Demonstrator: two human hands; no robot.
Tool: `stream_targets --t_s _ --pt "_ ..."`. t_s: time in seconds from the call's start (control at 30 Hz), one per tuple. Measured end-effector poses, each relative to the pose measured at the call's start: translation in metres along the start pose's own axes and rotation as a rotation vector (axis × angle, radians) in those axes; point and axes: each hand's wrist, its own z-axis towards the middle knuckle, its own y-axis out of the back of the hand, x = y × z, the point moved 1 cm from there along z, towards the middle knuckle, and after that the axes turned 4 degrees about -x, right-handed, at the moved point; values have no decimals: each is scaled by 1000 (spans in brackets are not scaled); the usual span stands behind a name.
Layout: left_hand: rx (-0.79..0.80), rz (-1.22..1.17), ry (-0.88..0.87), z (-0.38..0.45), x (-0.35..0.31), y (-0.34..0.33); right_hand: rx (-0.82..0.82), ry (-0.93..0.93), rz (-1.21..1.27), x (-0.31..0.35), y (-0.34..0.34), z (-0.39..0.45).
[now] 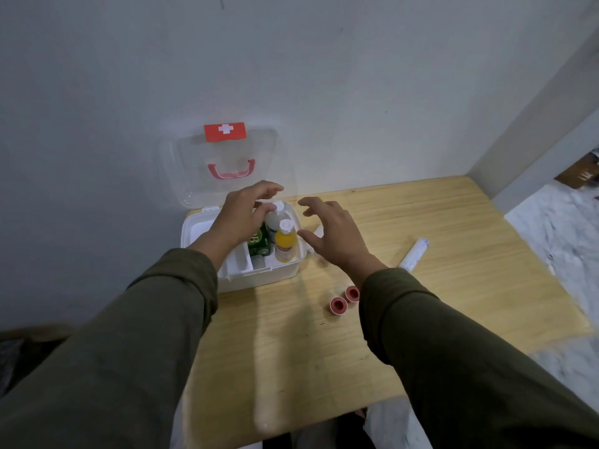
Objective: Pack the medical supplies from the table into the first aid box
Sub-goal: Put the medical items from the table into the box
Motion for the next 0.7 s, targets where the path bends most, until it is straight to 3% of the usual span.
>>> stream_targets --t_s 0.4,0.7 --pt "-43 -48 -135 24 -87 -42 -113 -111 -78 -52 92 -15" --pt "42 45 18 23 -99 -122 19 -204 -20 -116 102 -32"
